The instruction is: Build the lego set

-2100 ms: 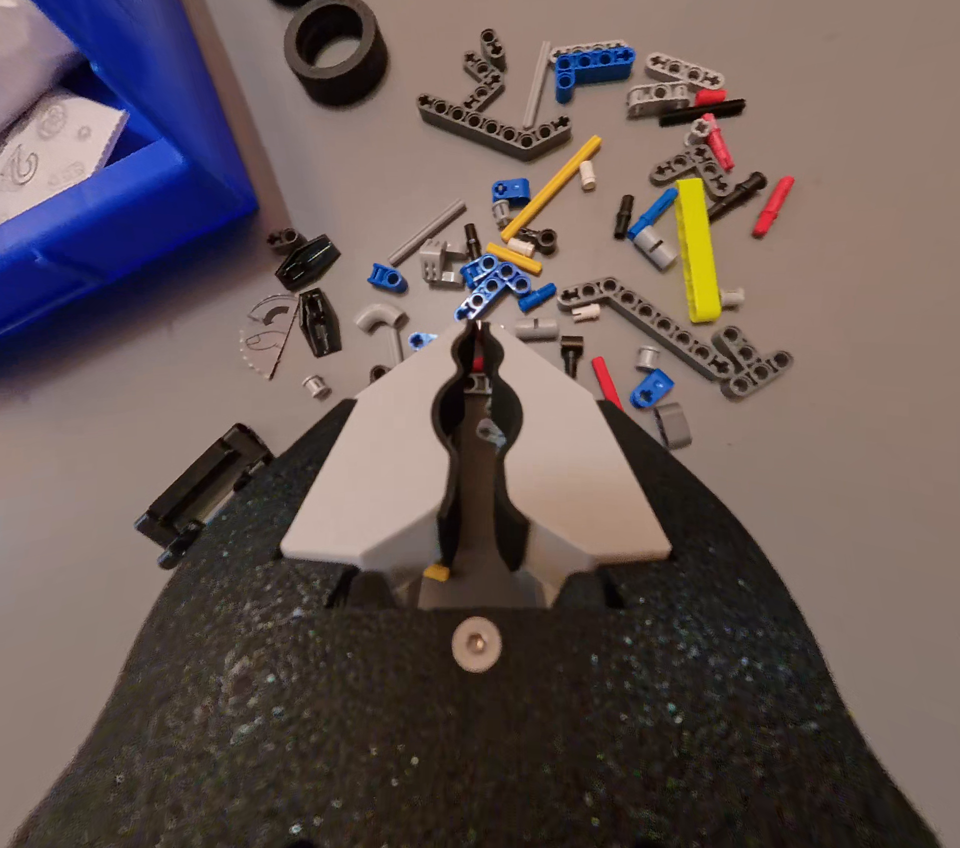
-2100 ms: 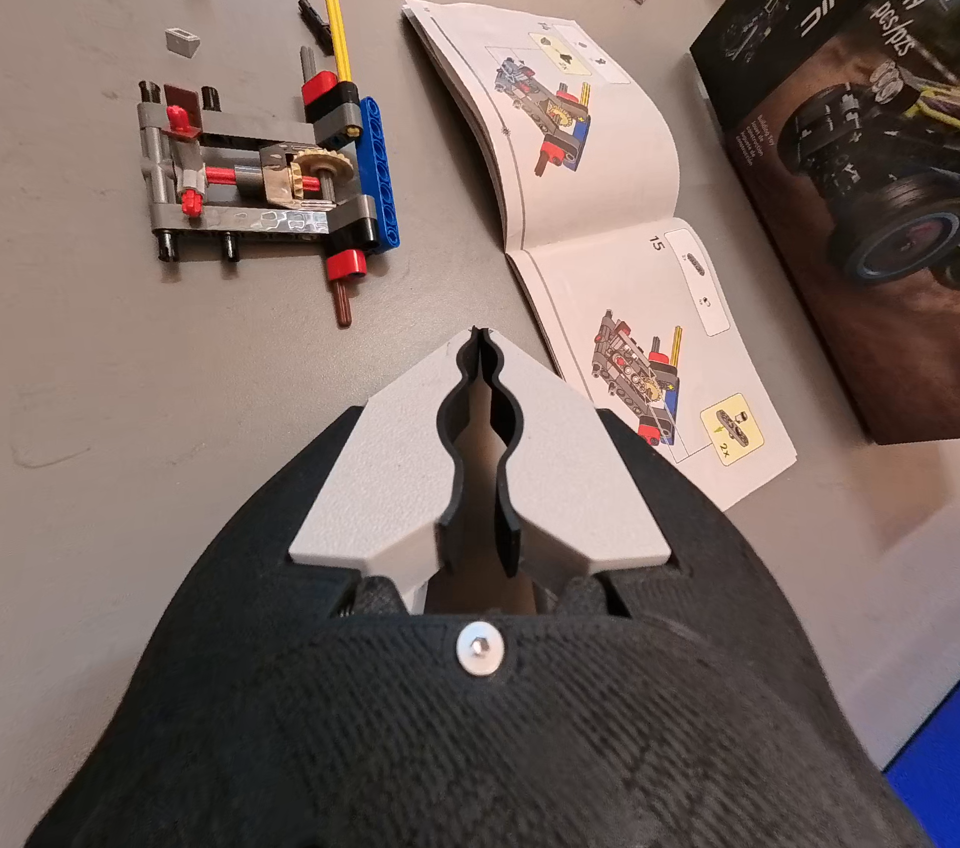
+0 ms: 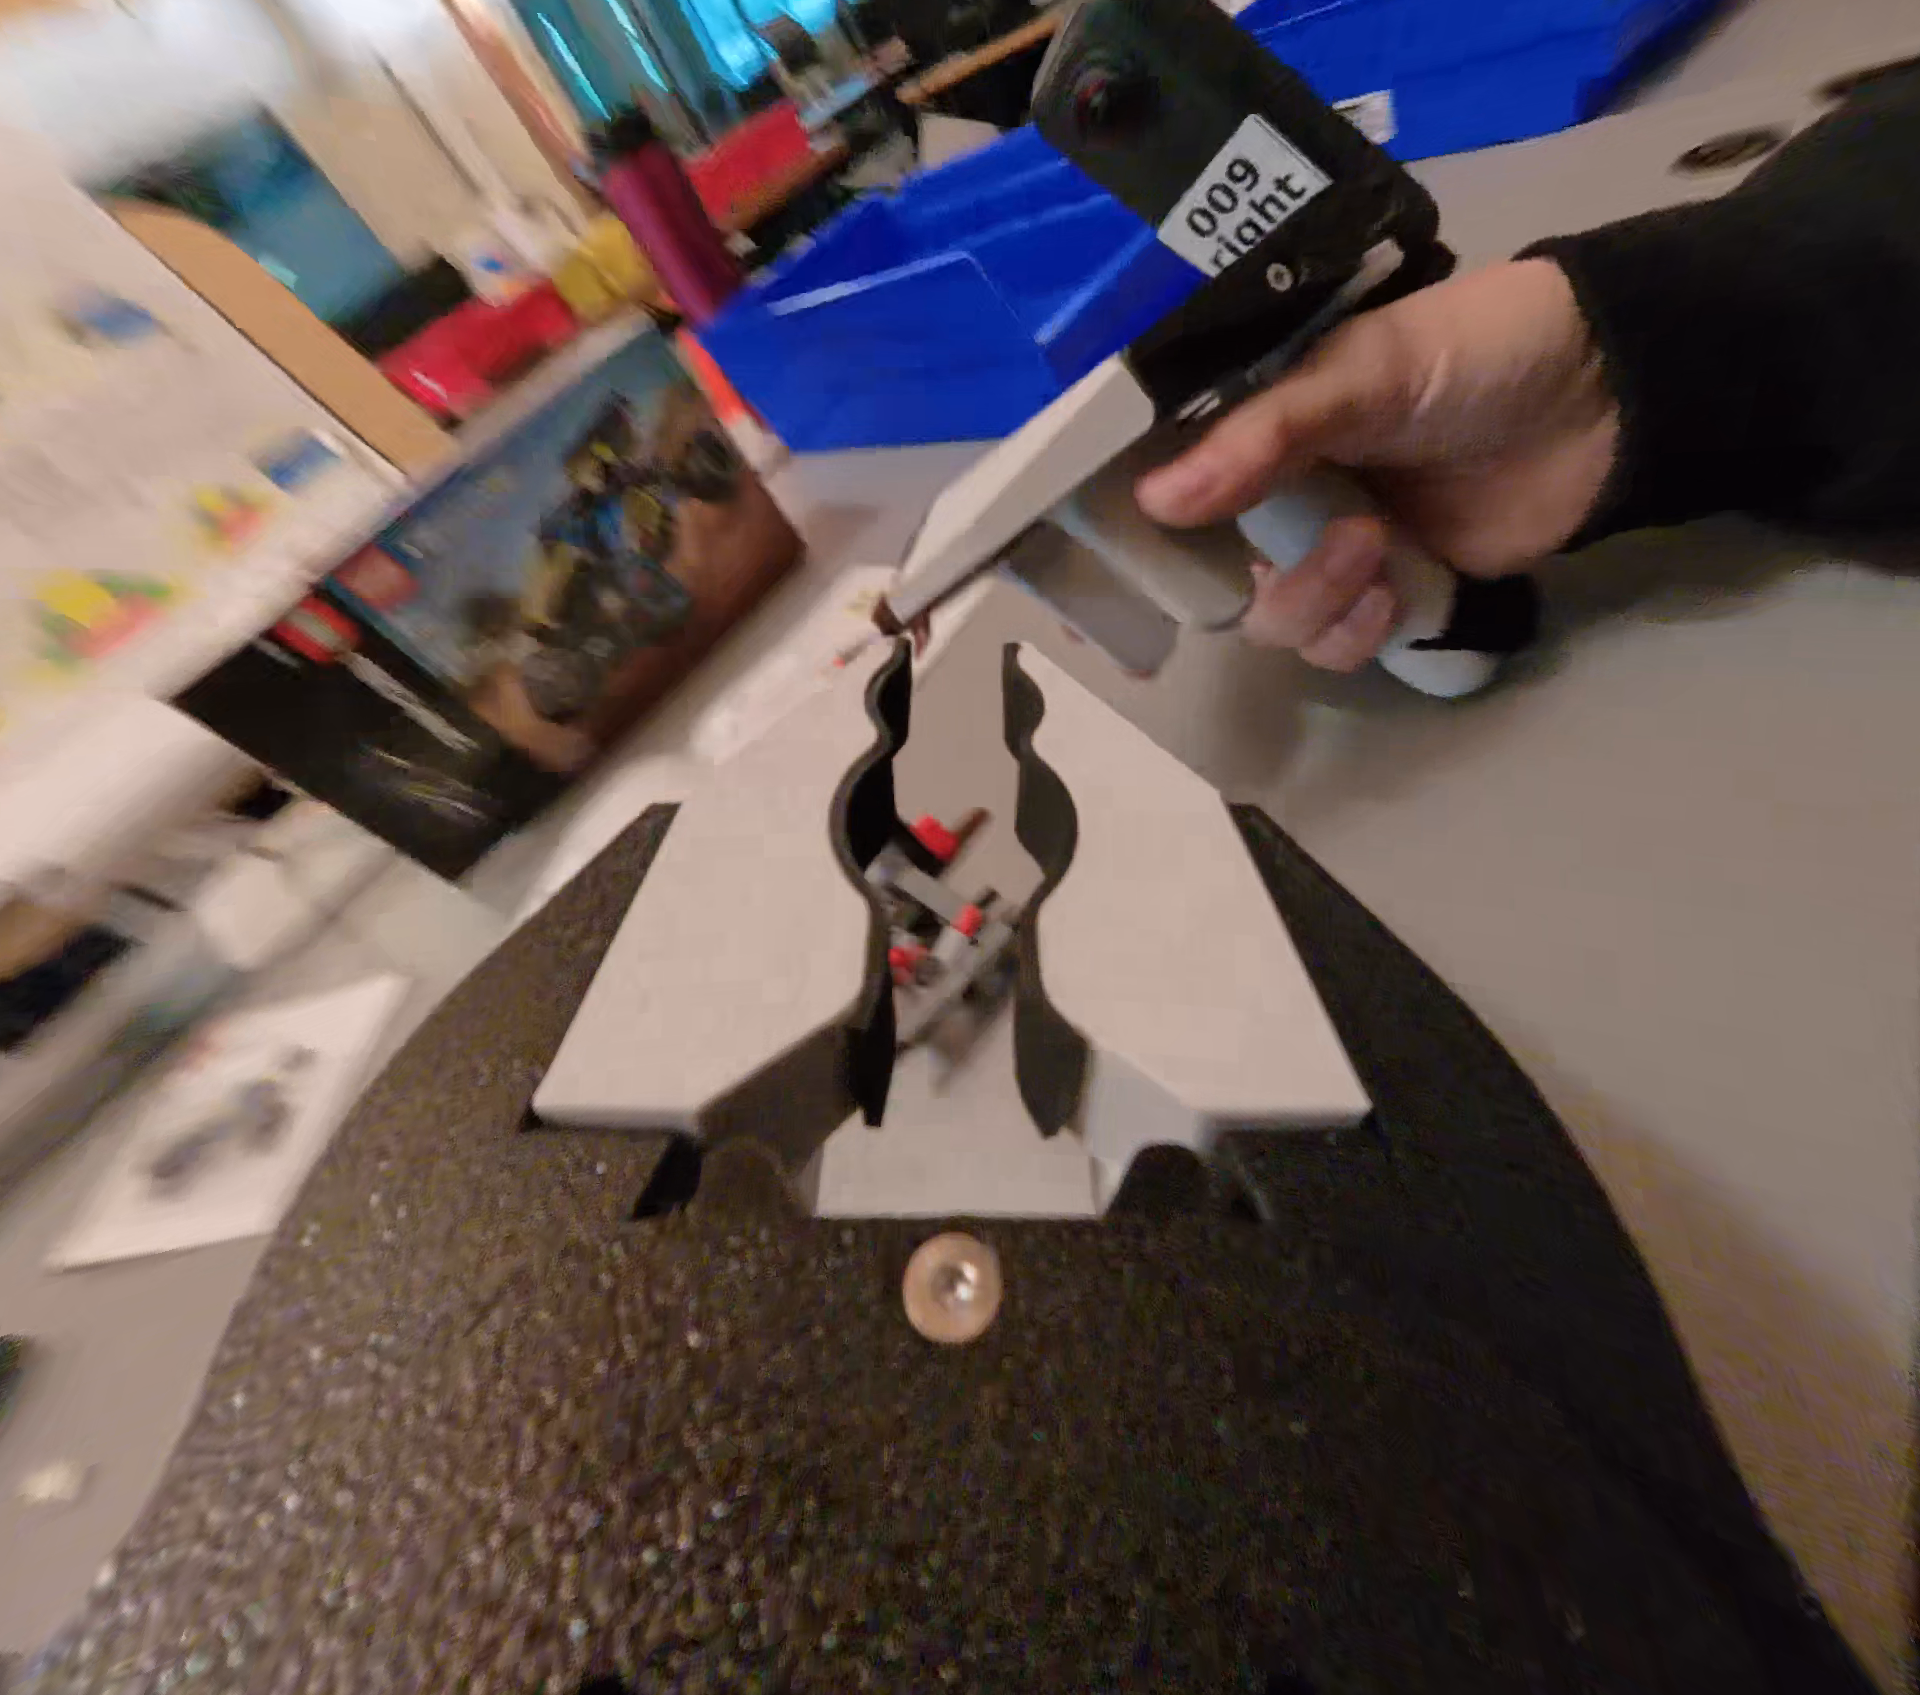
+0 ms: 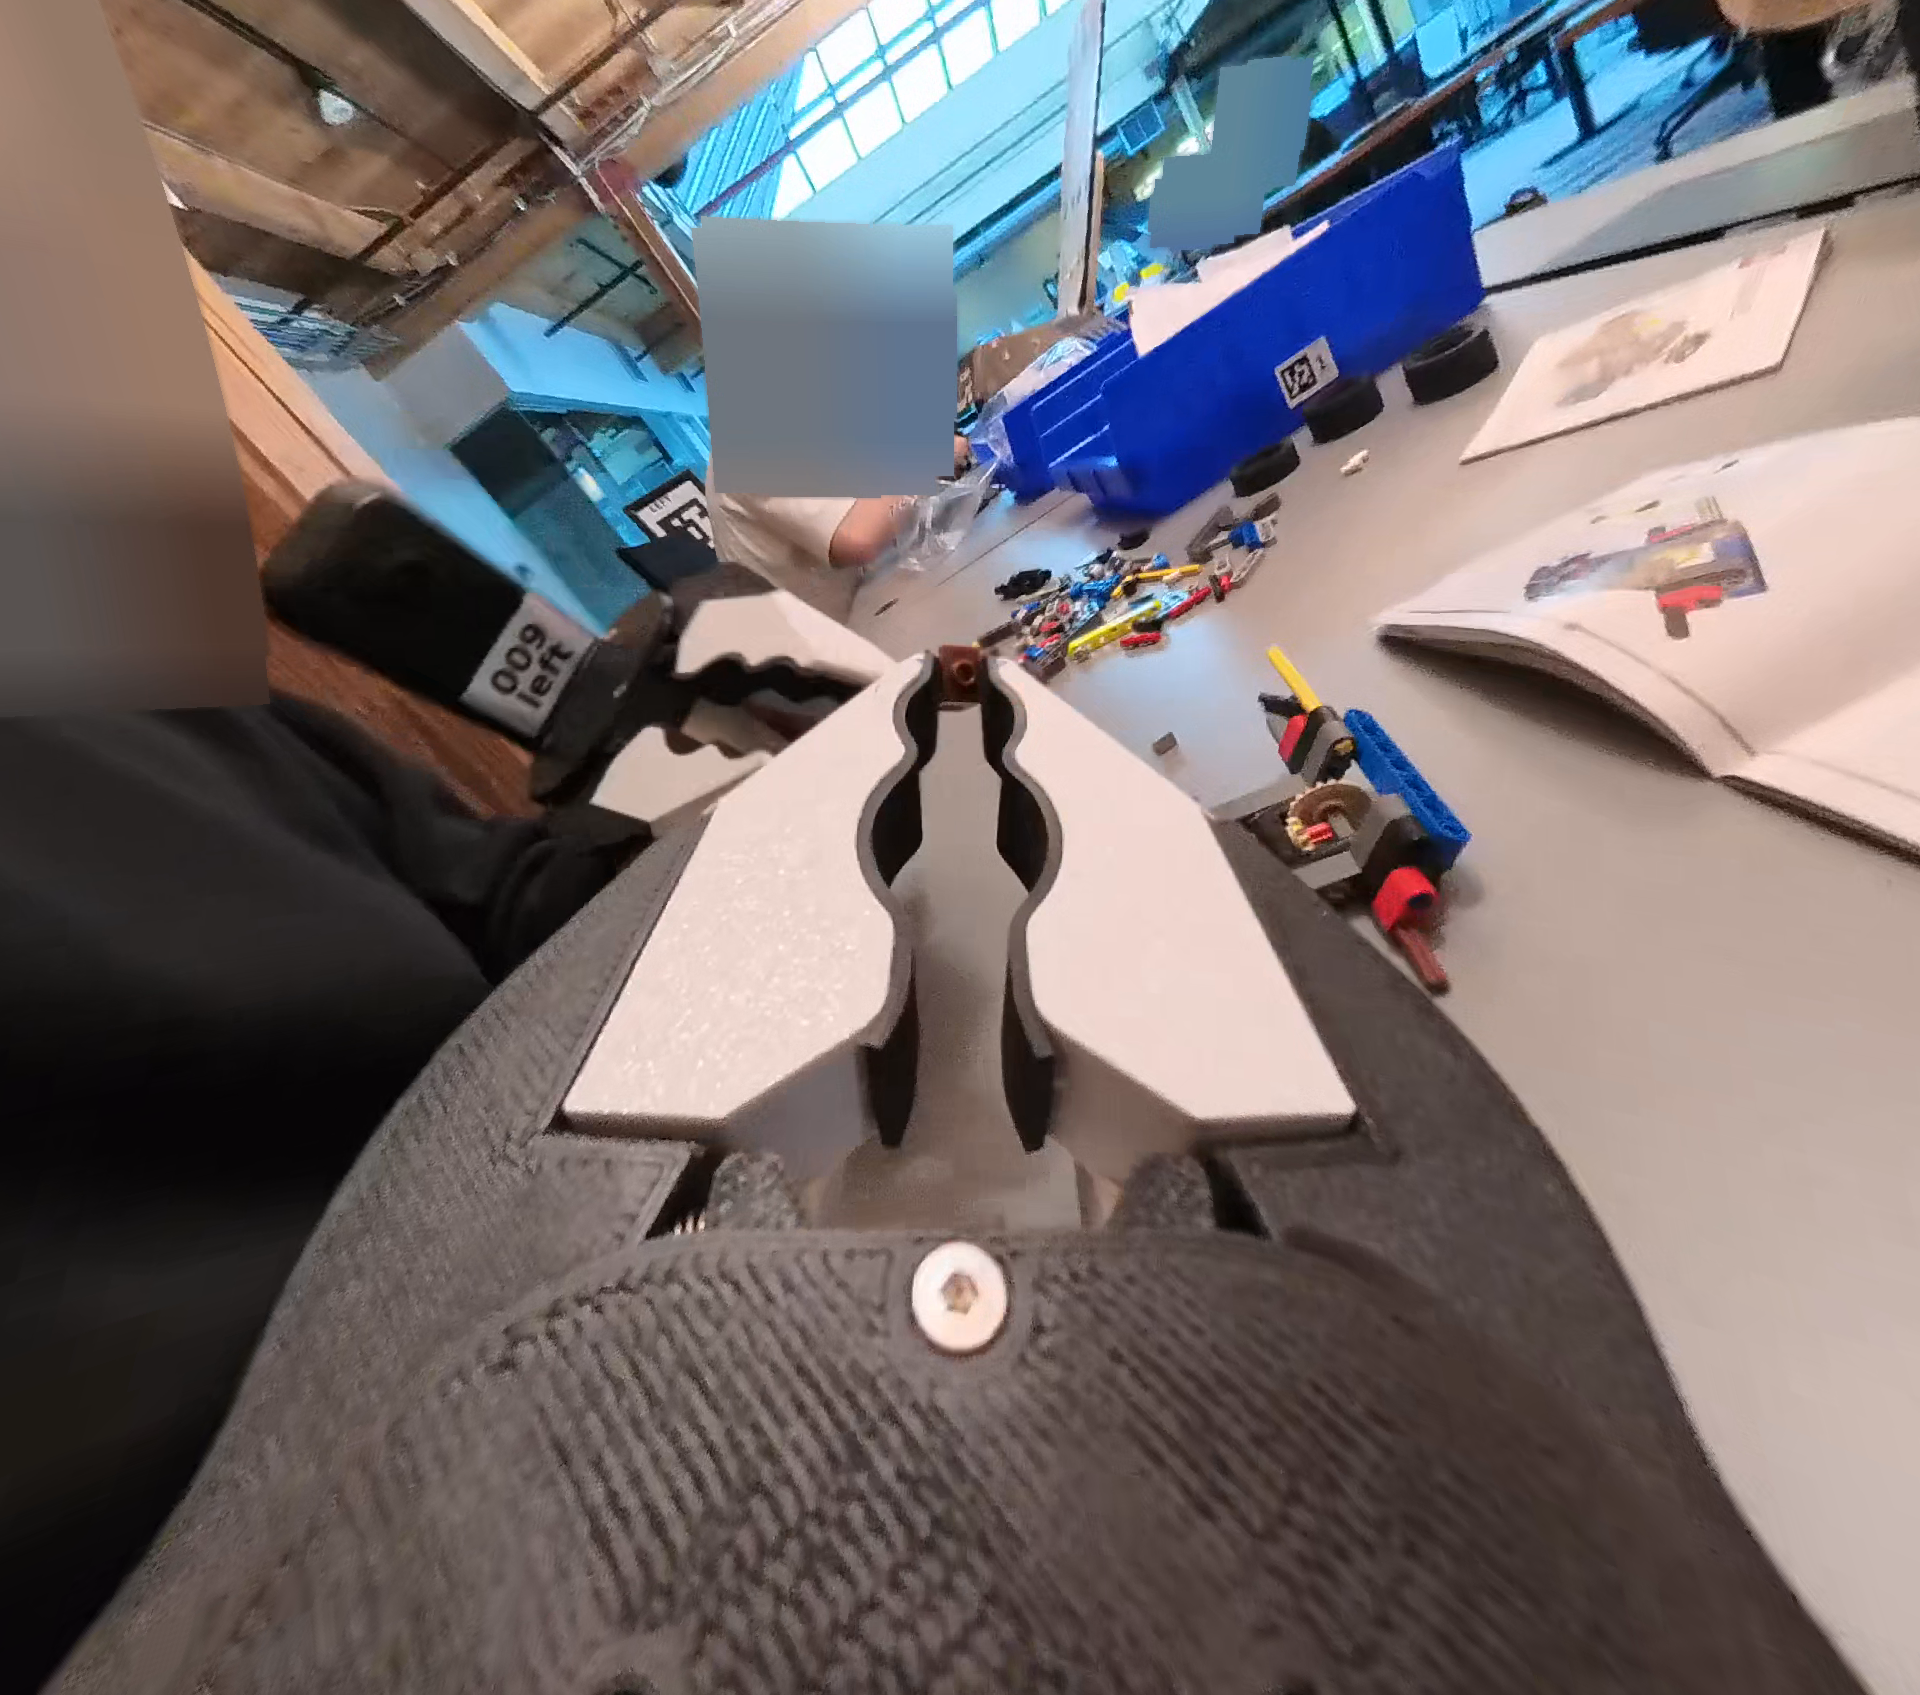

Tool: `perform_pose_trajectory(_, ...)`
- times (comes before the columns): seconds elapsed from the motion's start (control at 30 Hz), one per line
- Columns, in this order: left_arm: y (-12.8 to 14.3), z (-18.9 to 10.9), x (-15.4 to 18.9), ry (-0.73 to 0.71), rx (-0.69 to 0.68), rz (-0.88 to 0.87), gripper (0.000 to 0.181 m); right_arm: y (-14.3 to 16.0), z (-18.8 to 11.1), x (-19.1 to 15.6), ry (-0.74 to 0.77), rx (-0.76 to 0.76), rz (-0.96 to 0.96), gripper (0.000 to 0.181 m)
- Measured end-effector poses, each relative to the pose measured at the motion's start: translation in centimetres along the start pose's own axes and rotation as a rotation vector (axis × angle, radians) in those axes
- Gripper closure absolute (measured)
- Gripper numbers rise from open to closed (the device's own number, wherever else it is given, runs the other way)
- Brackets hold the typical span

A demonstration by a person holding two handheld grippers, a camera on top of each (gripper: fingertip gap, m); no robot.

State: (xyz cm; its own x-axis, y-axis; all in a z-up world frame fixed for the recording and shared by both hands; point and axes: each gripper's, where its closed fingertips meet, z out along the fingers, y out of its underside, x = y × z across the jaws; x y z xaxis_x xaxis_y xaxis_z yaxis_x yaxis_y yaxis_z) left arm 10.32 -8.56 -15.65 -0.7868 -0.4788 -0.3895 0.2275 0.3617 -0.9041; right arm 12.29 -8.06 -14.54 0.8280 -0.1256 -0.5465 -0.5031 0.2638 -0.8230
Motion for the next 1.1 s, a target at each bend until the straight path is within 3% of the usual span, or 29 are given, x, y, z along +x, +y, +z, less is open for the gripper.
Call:
perform_pose_trajectory(0.13, 0.1, 0.4, -0.8, -0.132, -0.064, 0.288, 0.165, 0.8, 0.6, -0.4, -0.038, -0.033, 0.069, 0.175)
perform_pose_trajectory(0.27, 0.6, 0.5, -1.0, -0.136, -0.1, 0.331, 0.18, 1.0, 0.4, -0.3, -0.038, -0.043, 0.099, 0.176)
perform_pose_trajectory(0.5, 1.0, 0.3, -0.3, -0.044, -0.079, 0.434, 0.181, 1.6, 0.1, -0.3, -0.049, -0.124, 0.05, 0.176)
perform_pose_trajectory(0.63, 1.5, -0.1, 0.8, 0.103, -0.005, 0.648, 0.181, 2.3, -0.7, -0.7, -0.124, -0.27, -0.084, 0.17)
perform_pose_trajectory(0.83, 3.0, -0.2, 0.6, 0.201, 0.01, 0.78, 0.181, 3.8, -0.8, 1.0, -0.105, -0.511, -0.477, 0.143)
perform_pose_trajectory(1.1, 3.5, -0.1, 0.9, 0.229, 0.016, 0.925, 0.181, 5.2, 0.1, 0.7, -0.23, -0.603, -0.454, 0.168)
